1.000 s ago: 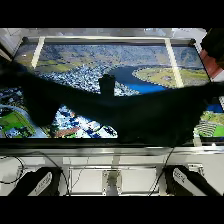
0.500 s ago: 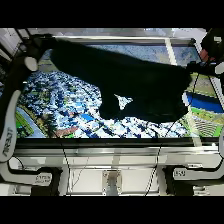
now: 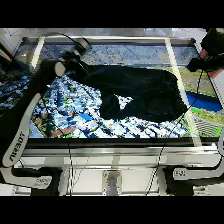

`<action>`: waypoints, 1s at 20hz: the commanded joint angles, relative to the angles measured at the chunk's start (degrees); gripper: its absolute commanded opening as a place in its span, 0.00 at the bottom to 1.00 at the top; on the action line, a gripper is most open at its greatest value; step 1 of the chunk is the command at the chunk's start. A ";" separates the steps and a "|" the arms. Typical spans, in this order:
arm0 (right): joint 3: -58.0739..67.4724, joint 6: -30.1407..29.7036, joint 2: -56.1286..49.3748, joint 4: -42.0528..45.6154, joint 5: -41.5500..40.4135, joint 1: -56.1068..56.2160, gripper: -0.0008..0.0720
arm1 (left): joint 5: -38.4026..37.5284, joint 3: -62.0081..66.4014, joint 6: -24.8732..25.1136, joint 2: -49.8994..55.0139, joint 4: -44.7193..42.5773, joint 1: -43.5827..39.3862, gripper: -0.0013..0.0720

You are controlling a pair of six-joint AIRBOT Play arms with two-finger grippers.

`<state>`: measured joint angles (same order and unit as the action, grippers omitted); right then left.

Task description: Fold the clothes and pants, and hang the long-sleeved shirts on hangers.

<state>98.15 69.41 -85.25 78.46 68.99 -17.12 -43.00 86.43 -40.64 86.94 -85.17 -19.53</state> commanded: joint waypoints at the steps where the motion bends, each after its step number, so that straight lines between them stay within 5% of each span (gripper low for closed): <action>1: -1.66 -2.99 0.90 -1.66 12.74 0.00 0.76 | -20.90 -1.38 13.88 0.02 -0.31 -8.83 0.74; 9: -17.07 -3.06 6.10 -3.30 10.23 -0.04 0.76 | -24.92 -10.27 13.66 2.12 -3.52 -15.52 0.74; 13: -21.53 -3.04 6.10 -3.85 9.07 -0.02 0.76 | -17.57 -10.49 13.64 4.61 -3.54 -18.10 0.73; 15: -22.67 -3.04 6.10 -3.91 8.98 -0.04 0.76 | -15.19 -10.49 13.62 6.08 -3.65 -19.23 0.54; 17: -22.82 -3.02 6.10 -3.91 9.01 -0.04 0.76 | -14.95 -10.47 12.44 7.06 -3.91 -19.76 0.04; 20: -22.82 -2.95 6.10 -3.91 9.01 -0.02 0.76 | -14.40 -10.43 7.28 5.99 -4.96 -20.02 0.03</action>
<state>75.83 66.39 -79.18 74.65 78.02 -17.12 -58.85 76.03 -29.74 93.10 -89.14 -39.00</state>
